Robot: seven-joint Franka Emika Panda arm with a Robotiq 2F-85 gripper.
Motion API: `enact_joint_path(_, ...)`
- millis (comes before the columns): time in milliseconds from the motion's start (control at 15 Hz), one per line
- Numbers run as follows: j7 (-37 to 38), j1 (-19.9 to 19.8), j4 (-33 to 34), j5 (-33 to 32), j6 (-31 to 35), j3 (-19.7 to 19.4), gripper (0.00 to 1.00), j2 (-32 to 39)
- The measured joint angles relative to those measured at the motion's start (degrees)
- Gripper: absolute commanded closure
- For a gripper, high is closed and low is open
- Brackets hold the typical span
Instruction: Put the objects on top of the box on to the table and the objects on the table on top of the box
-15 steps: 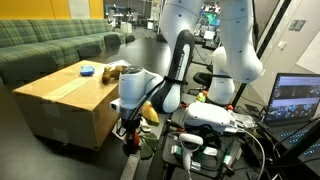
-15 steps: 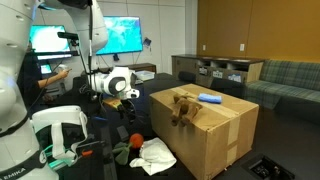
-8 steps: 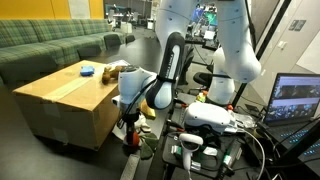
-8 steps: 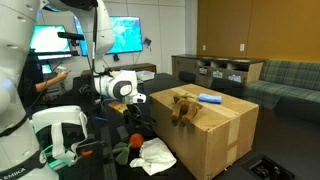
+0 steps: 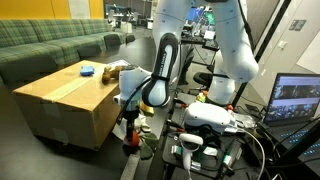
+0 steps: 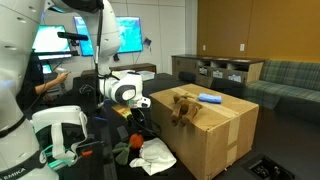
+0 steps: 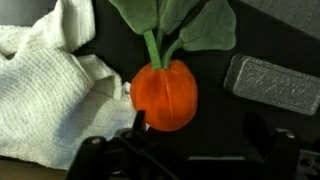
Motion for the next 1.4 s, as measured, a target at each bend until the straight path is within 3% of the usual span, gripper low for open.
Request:
enact_joint_path(933, -4.26, -6.76, 1.55, 2.61, 0.95, 4.47, 0.0, 4.78)
enact_joint_path(1400, -6.27, -8.48, 1.99, 2.61, 4.45, 4.71, 0.0, 7.81)
